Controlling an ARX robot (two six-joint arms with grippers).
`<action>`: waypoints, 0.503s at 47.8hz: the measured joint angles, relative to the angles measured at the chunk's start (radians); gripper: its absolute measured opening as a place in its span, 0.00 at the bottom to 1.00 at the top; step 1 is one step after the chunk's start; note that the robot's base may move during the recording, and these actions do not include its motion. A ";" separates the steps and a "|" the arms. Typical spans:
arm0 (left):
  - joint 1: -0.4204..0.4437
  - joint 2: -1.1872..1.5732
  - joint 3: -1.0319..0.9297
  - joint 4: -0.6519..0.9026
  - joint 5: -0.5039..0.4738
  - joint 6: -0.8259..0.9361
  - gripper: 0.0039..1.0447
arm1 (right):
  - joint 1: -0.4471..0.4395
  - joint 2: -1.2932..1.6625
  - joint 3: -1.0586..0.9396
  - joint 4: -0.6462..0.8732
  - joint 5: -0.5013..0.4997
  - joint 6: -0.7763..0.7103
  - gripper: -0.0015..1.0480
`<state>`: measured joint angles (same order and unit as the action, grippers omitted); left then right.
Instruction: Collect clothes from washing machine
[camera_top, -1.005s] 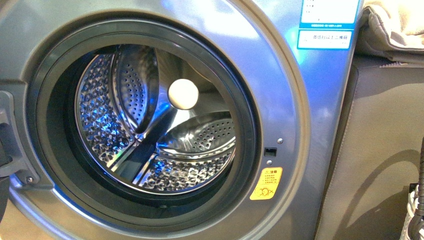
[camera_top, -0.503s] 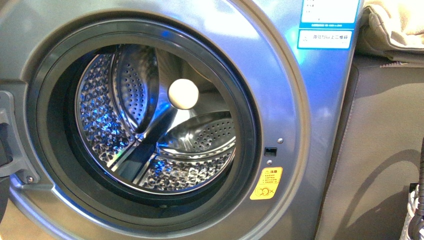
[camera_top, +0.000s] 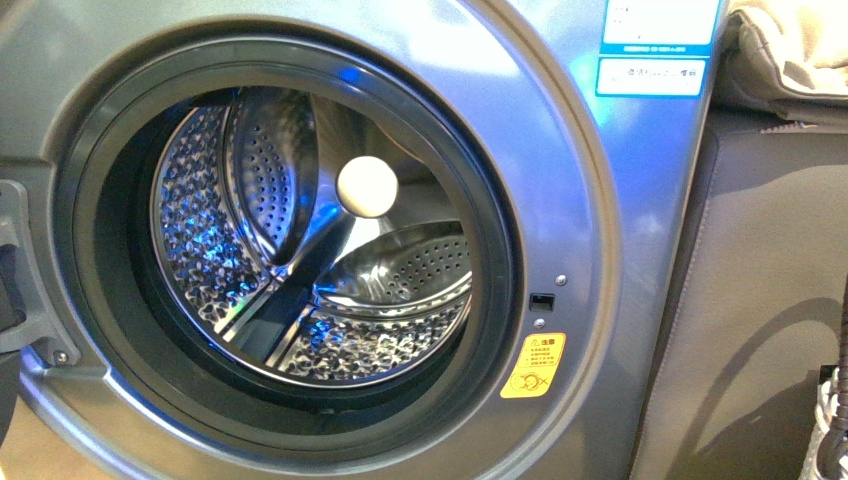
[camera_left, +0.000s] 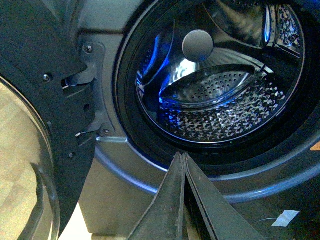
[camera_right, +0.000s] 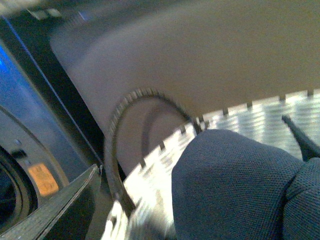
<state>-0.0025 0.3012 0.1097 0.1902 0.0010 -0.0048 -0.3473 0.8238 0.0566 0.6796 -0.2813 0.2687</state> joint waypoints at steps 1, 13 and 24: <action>0.000 -0.006 -0.004 0.000 0.000 0.000 0.03 | -0.008 0.012 0.000 -0.041 -0.008 0.010 0.93; 0.000 -0.069 -0.043 -0.022 -0.001 0.000 0.03 | -0.124 0.314 0.006 -0.151 -0.129 0.103 0.93; 0.000 -0.147 -0.063 -0.084 0.000 0.000 0.03 | -0.184 0.252 0.037 -0.326 -0.207 0.195 0.93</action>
<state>-0.0025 0.1539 0.0467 0.1059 0.0006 -0.0048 -0.5316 1.0760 0.0933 0.3534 -0.4885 0.4637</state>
